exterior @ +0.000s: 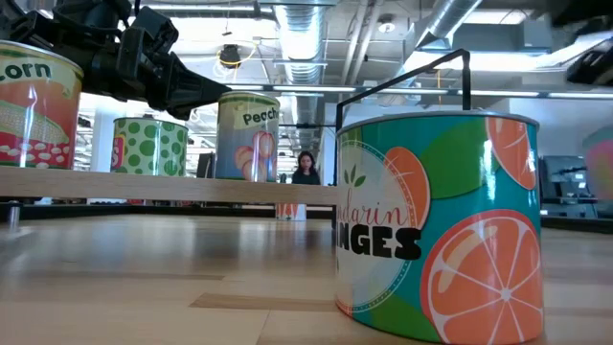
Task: Pick and place cans onto a shelf
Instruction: Put the canned corn on the shelf
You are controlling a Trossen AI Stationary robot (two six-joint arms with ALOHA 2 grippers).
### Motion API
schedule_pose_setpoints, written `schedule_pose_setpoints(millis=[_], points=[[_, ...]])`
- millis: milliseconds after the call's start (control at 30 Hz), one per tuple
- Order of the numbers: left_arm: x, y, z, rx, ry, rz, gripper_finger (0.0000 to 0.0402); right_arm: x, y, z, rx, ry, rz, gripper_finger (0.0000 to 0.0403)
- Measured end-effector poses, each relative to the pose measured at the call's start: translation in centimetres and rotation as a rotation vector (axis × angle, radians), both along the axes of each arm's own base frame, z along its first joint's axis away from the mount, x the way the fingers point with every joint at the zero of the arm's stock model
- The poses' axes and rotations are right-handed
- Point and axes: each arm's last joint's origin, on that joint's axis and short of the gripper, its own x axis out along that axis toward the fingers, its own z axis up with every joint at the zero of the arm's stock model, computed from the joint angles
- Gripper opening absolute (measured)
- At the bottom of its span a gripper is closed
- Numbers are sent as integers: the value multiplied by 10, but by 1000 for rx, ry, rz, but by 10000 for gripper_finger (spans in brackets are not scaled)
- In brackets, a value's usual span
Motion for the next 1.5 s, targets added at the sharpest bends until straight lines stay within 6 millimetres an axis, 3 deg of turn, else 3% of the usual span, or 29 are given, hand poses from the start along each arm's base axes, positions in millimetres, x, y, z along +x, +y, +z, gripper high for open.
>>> schedule_pose_setpoints(millis=[200, 333, 467, 600, 767, 933, 1233, 1500], points=[[0, 0, 0, -1, 1, 0, 0, 2, 39, 46, 118, -110, 96, 17], [0, 0, 0, -1, 3, 0, 0, 15, 59, 86, 112, -270, 236, 13], [0, 0, 0, -1, 6, 0, 0, 44, 63, 117, 2, -408, 348, 11], [0, 0, -1, -1, 6, 1, 0, 91, 48, 129, -123, -441, 394, 11], [0, 0, -1, 0, 13, 0, 0, 154, 16, 115, -220, -365, 383, 11], [0, 0, -2, -1, 24, 0, 0, 193, -13, 89, -279, -214, 333, 11], [0, 0, -2, 11, 25, 0, 0, 219, -34, 42, -390, -24, 556, 11], [0, 0, -2, 2, 24, 0, 0, 226, -58, 33, -438, 5, 655, 10]])
